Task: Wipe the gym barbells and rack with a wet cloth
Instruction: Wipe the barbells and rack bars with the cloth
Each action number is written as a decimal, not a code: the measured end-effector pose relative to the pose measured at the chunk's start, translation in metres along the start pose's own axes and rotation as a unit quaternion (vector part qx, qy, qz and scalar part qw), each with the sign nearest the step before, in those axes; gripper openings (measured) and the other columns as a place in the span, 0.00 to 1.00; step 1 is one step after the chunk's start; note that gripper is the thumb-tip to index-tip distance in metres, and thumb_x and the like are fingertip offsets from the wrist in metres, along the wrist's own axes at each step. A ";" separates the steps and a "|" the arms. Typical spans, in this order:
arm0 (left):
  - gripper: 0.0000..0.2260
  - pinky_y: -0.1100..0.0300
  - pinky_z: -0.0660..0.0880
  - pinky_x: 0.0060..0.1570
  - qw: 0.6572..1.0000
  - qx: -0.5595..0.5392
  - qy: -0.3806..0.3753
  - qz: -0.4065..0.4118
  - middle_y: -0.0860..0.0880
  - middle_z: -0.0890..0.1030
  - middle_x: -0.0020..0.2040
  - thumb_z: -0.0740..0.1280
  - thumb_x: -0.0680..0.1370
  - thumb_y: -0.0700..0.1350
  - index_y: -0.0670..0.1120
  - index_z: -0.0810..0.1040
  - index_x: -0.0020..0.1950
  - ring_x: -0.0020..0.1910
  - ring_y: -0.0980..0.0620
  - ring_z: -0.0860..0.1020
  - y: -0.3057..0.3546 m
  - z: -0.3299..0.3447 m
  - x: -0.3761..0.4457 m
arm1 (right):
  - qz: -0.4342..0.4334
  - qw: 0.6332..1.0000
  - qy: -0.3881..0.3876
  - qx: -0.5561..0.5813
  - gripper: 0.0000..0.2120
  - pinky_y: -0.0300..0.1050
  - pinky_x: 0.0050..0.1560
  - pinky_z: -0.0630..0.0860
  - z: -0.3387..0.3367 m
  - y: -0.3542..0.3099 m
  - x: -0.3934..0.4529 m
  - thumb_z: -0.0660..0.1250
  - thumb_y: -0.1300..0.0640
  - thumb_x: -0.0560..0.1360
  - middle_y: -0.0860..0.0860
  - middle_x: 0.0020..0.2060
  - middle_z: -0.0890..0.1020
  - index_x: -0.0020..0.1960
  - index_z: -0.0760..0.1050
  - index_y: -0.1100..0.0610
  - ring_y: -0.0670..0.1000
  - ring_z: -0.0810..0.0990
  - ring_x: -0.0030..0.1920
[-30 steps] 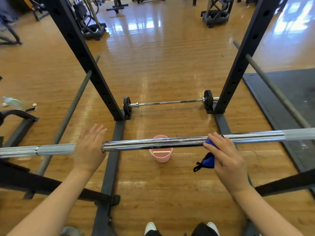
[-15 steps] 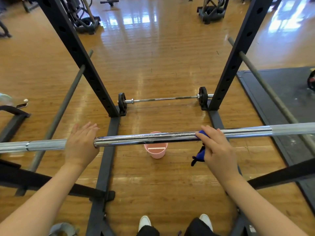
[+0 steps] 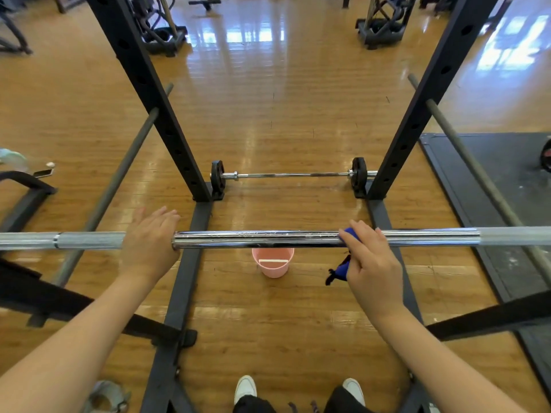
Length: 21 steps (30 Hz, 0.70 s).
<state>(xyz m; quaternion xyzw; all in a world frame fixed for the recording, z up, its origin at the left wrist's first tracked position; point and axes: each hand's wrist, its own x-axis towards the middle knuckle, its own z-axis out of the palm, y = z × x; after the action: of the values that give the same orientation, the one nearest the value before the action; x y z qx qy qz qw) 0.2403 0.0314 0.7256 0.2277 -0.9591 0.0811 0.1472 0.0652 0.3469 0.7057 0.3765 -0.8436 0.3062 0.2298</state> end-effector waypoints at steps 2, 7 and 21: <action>0.18 0.58 0.43 0.73 1.000 0.000 0.000 -0.004 0.36 0.82 0.49 0.73 0.61 0.29 0.34 0.80 0.50 0.53 0.37 0.80 -0.001 0.000 0.000 | -0.016 1.000 -0.016 -0.006 0.18 0.58 0.64 0.67 -0.008 0.010 -0.003 0.54 0.64 0.74 0.62 0.57 0.80 0.55 0.80 0.65 0.61 0.78 0.59; 0.17 0.62 0.40 0.72 1.000 0.001 0.007 -0.005 0.36 0.83 0.47 0.72 0.62 0.29 0.34 0.80 0.50 0.53 0.37 0.80 -0.001 0.001 0.000 | 0.082 0.996 0.016 -0.041 0.19 0.57 0.60 0.73 -0.037 0.053 -0.007 0.53 0.61 0.75 0.62 0.57 0.79 0.55 0.79 0.66 0.61 0.76 0.60; 0.25 0.62 0.40 0.72 0.999 0.010 -0.030 0.008 0.35 0.81 0.52 0.72 0.62 0.26 0.34 0.75 0.59 0.57 0.37 0.78 0.001 -0.004 -0.001 | -0.016 1.000 0.016 0.013 0.16 0.56 0.68 0.62 -0.002 0.012 0.001 0.56 0.63 0.75 0.58 0.55 0.81 0.53 0.81 0.62 0.56 0.78 0.57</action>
<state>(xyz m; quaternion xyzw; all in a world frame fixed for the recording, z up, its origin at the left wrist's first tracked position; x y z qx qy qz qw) 0.2420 0.0335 0.7293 0.2234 -0.9642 0.0845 0.1155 0.0557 0.3545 0.7033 0.3875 -0.8298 0.3192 0.2436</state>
